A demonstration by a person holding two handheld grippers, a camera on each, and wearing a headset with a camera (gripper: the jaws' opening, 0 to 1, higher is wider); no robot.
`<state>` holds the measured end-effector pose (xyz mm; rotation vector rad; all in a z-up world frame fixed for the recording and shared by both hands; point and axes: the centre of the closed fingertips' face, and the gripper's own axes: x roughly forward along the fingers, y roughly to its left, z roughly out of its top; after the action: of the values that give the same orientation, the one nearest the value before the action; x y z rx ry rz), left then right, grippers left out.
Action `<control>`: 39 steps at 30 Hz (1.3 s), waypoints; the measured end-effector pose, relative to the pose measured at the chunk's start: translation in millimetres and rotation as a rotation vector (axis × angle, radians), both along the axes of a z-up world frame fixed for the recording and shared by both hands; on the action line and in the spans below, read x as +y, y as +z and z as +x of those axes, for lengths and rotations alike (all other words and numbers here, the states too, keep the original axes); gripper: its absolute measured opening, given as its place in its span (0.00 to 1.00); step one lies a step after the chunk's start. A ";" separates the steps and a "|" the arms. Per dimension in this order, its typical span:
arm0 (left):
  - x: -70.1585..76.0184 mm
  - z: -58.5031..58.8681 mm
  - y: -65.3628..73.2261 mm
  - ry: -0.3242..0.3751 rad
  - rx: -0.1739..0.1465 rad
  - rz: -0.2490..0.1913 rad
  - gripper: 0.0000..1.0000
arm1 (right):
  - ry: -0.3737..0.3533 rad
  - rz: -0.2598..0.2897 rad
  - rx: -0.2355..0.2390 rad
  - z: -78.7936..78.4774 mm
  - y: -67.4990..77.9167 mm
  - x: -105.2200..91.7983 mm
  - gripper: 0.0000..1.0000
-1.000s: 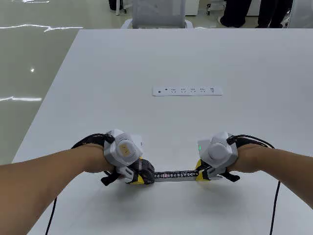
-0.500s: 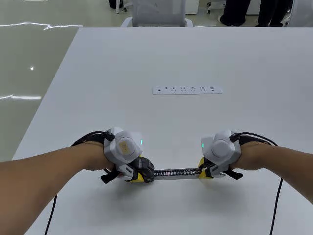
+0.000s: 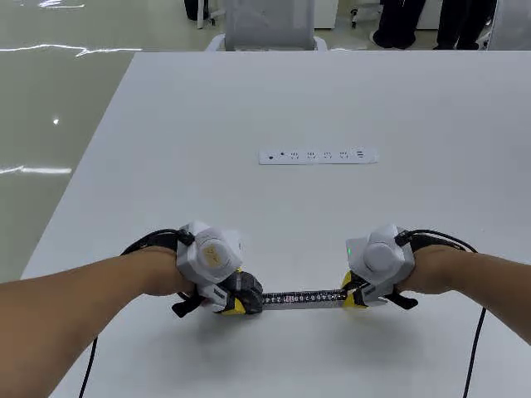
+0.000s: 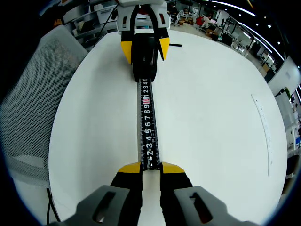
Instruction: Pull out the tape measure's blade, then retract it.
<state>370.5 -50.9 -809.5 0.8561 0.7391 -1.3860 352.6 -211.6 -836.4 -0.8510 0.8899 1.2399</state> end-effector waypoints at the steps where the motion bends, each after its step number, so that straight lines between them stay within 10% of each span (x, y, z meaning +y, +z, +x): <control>1: 0.0 0.0 0.1 0.000 0.000 0.001 0.33 | 0.001 -0.001 0.000 -0.1 0.0 -0.7 0.12; 39: 0.4 -0.8 -0.7 -0.008 0.002 0.001 0.33 | -0.002 -0.035 0.000 -0.9 0.1 -24.7 0.12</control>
<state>369.7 -50.6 -810.2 0.8593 0.7382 -1.3940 351.7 -236.3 -836.3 -0.8782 0.9142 1.2260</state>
